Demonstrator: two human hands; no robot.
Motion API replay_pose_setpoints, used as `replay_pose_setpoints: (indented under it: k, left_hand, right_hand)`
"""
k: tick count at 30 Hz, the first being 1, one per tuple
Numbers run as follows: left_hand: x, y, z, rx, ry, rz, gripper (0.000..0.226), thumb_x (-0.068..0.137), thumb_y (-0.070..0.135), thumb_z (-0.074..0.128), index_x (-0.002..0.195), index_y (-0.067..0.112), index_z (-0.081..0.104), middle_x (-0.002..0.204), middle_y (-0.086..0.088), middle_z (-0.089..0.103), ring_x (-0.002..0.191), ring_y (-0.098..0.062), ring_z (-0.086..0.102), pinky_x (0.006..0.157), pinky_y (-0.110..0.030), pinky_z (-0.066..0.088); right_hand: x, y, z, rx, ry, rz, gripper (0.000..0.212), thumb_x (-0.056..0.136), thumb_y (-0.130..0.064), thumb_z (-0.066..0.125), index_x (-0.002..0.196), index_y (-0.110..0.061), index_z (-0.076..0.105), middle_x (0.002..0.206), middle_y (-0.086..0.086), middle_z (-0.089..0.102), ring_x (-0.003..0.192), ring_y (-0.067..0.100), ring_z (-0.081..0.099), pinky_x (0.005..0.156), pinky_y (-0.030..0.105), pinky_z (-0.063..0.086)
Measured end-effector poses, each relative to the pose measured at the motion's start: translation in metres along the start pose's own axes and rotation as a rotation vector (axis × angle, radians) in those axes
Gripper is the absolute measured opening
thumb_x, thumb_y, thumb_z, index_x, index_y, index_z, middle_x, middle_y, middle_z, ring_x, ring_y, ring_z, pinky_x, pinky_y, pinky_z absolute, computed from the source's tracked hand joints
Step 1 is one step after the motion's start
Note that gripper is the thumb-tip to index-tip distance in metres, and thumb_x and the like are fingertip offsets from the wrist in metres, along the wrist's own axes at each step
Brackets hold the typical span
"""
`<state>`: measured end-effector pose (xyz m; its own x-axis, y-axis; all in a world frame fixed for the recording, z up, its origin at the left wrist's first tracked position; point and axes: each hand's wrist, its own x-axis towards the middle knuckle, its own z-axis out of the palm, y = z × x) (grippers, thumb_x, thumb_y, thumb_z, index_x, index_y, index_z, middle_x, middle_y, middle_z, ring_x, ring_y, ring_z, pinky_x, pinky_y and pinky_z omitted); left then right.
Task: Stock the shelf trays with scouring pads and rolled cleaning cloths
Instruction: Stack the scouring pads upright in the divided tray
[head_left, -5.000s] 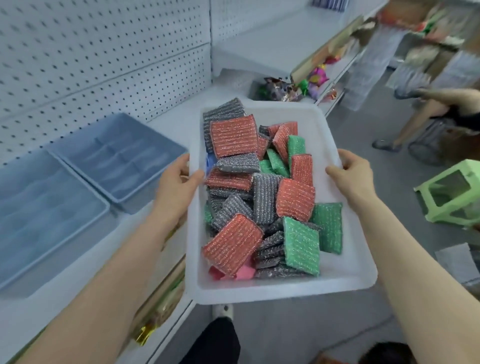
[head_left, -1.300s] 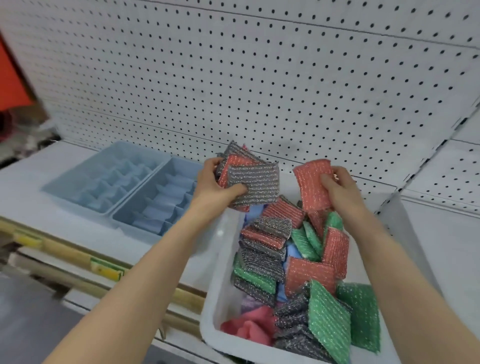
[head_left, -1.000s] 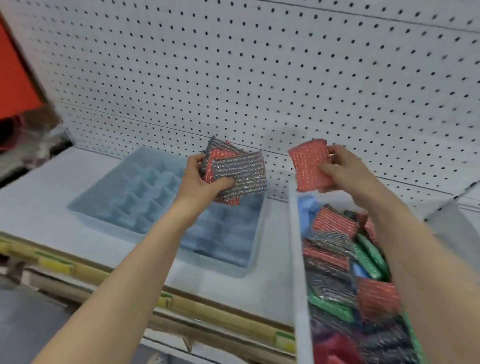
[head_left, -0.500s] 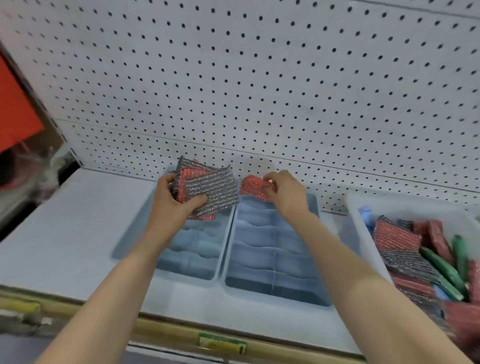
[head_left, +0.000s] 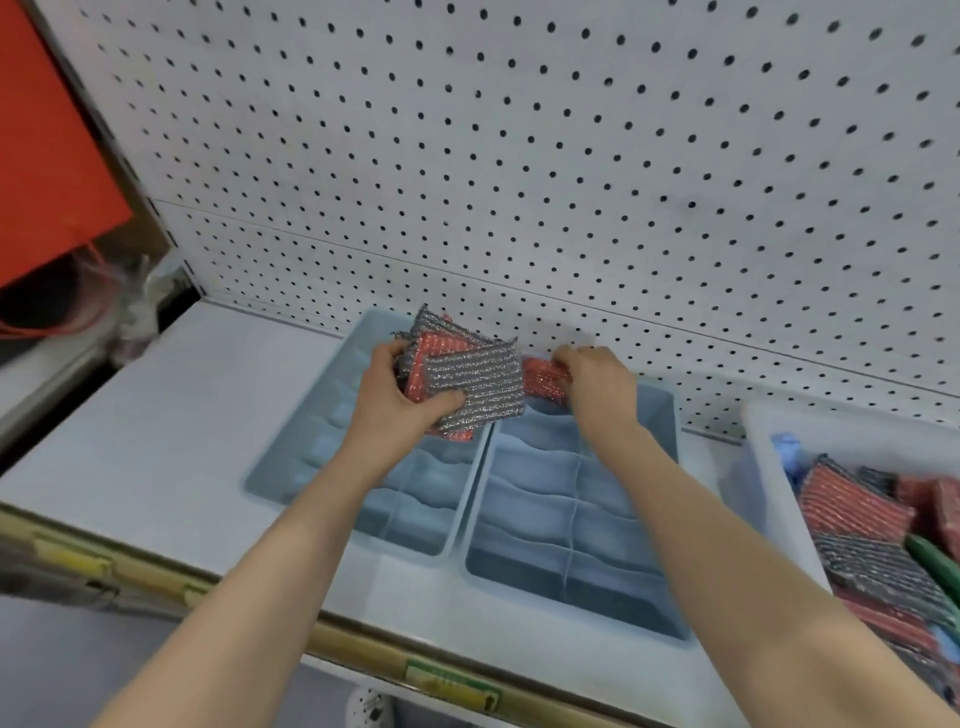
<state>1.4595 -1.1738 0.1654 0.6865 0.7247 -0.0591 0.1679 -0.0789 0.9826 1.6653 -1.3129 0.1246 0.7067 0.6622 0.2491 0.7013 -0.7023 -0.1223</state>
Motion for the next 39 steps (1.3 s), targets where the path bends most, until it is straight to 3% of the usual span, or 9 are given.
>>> replay_pose_setpoints:
  k: [5,8,10,15,19,23,28,32,39]
  left_hand:
    - [0.01,0.001,-0.003,0.007,-0.066,0.0,0.072,0.069,0.013,0.086,0.122,0.029,0.04,0.113,0.004,0.061,0.097,-0.008,0.063,0.084,-0.039,0.058]
    - [0.017,0.005,-0.005,0.029,-0.113,0.045,0.079,0.06,0.024,0.087,0.123,0.029,0.039,0.116,0.002,0.059,0.098,-0.007,0.062,0.084,-0.04,0.058]
    - [0.02,0.008,-0.004,0.018,-0.134,0.068,0.08,0.057,0.027,0.085,0.123,0.029,0.039,0.114,0.007,0.057,0.097,-0.005,0.061,0.084,-0.04,0.057]
    - [0.025,0.01,-0.004,-0.065,-0.272,0.062,0.069,0.07,0.034,0.085,0.124,0.03,0.043,0.117,0.007,0.058,0.102,-0.011,0.063,0.078,-0.038,0.059]
    - [0.028,0.012,-0.004,-0.198,-0.316,-0.045,0.035,0.088,0.033,0.067,0.118,0.031,0.049,0.115,0.003,0.06,0.097,-0.019,0.066,0.068,-0.033,0.059]
    - [0.034,0.009,-0.005,-0.261,-0.378,-0.105,0.033,0.089,0.031,0.066,0.12,0.029,0.053,0.123,-0.01,0.057,0.092,-0.023,0.067,0.066,-0.034,0.057]
    - [0.042,0.004,-0.005,-0.217,-0.31,-0.076,0.026,0.091,0.031,0.065,0.114,0.034,0.056,0.12,-0.011,0.058,0.096,-0.025,0.064,0.069,-0.038,0.057]
    - [0.048,0.0,-0.012,-0.183,-0.134,-0.04,0.019,0.091,0.033,0.065,0.103,0.044,0.055,0.105,0.003,0.061,0.098,-0.025,0.061,0.084,-0.05,0.055]
    - [0.046,-0.01,-0.024,-0.117,-0.077,0.02,0.025,0.093,0.028,0.062,0.117,0.026,0.054,0.098,0.007,0.061,0.085,-0.011,0.06,0.082,-0.042,0.055]
  right_hand:
    - [-0.009,0.001,0.006,0.076,-0.001,0.023,0.026,0.089,-0.014,0.064,0.114,-0.015,0.065,0.102,0.008,0.067,0.1,0.029,0.054,0.071,0.037,0.048]
    - [-0.012,-0.021,-0.035,0.54,0.167,0.115,0.022,0.096,-0.03,0.057,0.114,-0.021,0.065,0.106,-0.003,0.067,0.098,0.015,0.058,0.081,0.029,0.049]
    - [-0.016,-0.038,-0.063,0.833,0.047,0.085,0.017,0.094,-0.032,0.061,0.109,-0.027,0.065,0.106,-0.009,0.065,0.095,0.005,0.058,0.08,0.017,0.048]
    - [-0.023,-0.046,-0.077,0.987,-0.214,0.102,0.018,0.084,-0.017,0.074,0.095,-0.028,0.064,0.093,0.001,0.065,0.081,0.014,0.062,0.074,0.045,0.06]
    - [-0.028,-0.044,-0.081,1.001,-0.225,0.052,0.015,0.088,-0.011,0.069,0.099,-0.014,0.06,0.094,0.014,0.065,0.076,0.012,0.057,0.069,0.039,0.054]
    - [-0.031,-0.038,-0.086,1.132,-0.277,0.117,0.011,0.094,-0.01,0.062,0.102,-0.011,0.054,0.086,0.007,0.061,0.07,0.009,0.056,0.065,0.026,0.051]
    - [-0.025,-0.025,-0.084,1.272,-0.169,0.311,0.008,0.096,-0.02,0.06,0.098,-0.015,0.054,0.081,0.008,0.058,0.07,0.015,0.054,0.071,0.03,0.048]
    - [-0.019,-0.002,-0.072,0.872,0.177,0.383,0.006,0.092,-0.017,0.062,0.096,-0.021,0.06,0.087,-0.005,0.065,0.074,0.005,0.059,0.069,0.017,0.044]
    - [-0.017,0.011,-0.026,0.412,0.046,0.15,0.015,0.086,-0.01,0.068,0.101,-0.012,0.068,0.097,0.004,0.067,0.09,0.023,0.06,0.082,0.038,0.05]
